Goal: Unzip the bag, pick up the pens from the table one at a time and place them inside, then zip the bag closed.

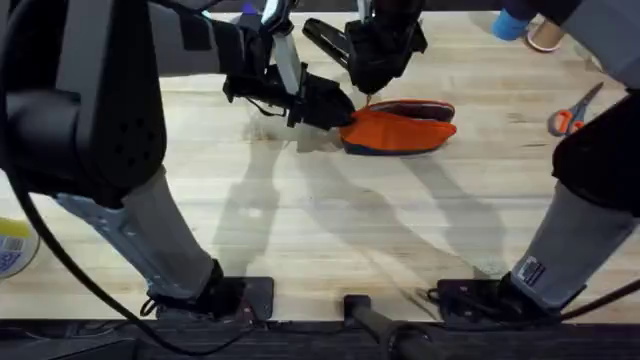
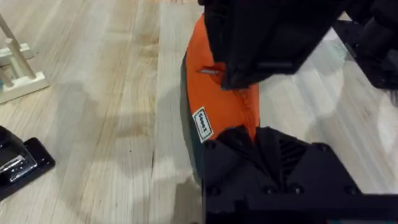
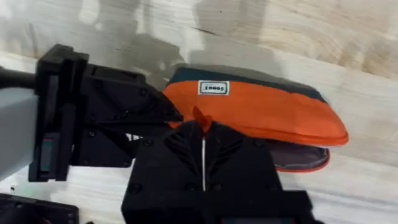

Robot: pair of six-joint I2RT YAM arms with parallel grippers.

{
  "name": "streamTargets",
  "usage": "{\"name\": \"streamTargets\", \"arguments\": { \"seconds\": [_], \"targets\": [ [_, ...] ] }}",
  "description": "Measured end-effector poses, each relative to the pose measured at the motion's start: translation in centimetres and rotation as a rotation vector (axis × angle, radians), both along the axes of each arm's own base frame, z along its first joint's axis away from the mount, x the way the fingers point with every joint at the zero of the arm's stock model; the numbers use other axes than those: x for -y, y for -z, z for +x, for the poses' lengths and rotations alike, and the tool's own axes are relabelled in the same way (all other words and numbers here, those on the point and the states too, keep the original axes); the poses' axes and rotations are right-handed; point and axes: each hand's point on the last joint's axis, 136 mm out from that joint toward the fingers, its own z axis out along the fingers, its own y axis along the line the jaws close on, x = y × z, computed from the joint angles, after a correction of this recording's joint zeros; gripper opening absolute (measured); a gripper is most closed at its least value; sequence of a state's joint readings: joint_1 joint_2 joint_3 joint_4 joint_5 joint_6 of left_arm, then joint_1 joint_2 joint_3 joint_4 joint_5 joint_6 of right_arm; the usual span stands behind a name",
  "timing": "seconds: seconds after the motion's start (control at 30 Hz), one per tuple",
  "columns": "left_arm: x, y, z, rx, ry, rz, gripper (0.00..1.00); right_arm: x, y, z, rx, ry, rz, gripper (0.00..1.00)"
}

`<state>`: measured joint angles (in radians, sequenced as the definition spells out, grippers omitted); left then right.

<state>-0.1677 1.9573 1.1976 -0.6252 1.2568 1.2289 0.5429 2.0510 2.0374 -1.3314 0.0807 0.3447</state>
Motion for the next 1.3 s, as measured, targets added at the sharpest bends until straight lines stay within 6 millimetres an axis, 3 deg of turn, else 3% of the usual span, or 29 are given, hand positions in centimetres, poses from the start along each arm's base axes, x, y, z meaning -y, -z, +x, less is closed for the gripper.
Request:
{"name": "streamTargets", "arguments": {
  "seconds": [0.2, 0.47, 0.8, 1.3],
  "targets": [
    [0.0, 0.0, 0.0, 0.0, 0.0, 0.0, 0.042, 0.7, 0.6, 0.3, -0.021, 0.03, 0.019, 0.034],
    [0.0, 0.1, 0.0, -0.003, 0.0, 0.004, 0.042, 2.2, 3.0, -0.1, -0.07, 0.073, 0.006, 0.034],
    [0.1, 0.1, -0.1, -0.003, 0.002, 0.003, 0.042, 5.6, 1.1, -0.2, -0.048, 0.148, 0.035, 0.035],
    [0.1, 0.1, -0.1, -0.013, -0.001, 0.005, 0.042, 8.5, 2.1, -0.1, -0.087, 0.197, 0.027, 0.035]
  ]
}}
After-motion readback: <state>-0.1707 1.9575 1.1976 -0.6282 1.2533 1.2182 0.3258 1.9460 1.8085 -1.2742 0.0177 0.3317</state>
